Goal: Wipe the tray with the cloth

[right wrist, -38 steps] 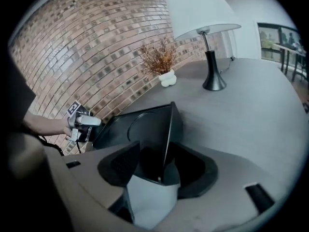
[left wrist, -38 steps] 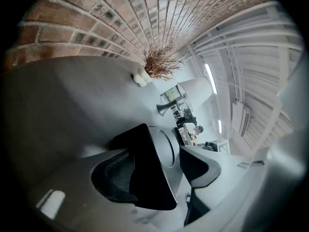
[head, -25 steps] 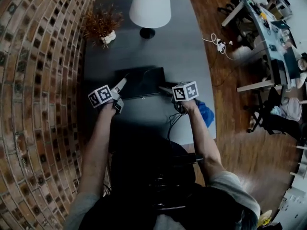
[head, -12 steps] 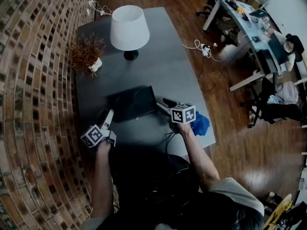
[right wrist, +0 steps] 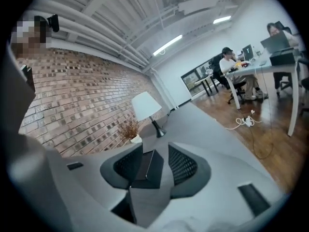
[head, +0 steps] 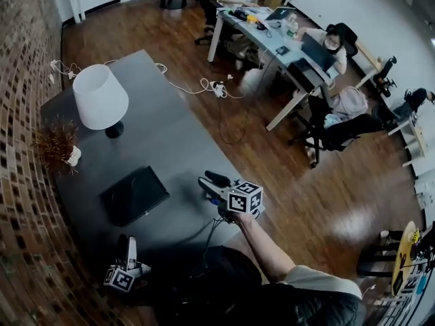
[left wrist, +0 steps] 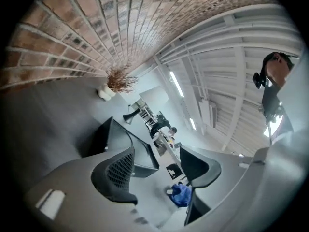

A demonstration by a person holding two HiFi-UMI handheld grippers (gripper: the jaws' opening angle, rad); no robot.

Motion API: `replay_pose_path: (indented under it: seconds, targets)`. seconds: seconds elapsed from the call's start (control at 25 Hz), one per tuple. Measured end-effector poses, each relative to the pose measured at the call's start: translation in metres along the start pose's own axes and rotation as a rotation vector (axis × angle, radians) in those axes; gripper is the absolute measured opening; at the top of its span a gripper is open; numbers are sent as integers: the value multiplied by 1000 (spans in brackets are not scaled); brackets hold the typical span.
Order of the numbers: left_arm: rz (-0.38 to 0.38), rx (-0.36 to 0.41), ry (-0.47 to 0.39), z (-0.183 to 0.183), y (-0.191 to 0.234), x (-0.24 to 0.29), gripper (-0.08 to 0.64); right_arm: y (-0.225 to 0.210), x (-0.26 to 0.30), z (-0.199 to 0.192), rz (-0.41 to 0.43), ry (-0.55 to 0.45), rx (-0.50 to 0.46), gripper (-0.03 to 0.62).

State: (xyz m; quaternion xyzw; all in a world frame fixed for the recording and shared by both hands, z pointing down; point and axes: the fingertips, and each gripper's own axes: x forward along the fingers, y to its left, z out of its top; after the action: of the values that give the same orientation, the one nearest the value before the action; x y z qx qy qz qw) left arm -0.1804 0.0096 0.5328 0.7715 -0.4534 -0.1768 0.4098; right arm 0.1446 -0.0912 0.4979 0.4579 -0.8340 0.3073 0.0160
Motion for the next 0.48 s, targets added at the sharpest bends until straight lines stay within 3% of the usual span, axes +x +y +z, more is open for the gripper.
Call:
replay_pose_path:
  seconds: [0.24,0.48]
  targets:
    - [-140,100,4,16,-61,26,282,17,-7,17,19,-34,-58,183]
    - [-157,123,7,18,-72,32,282,32,-9,26,42,-48,-103,183]
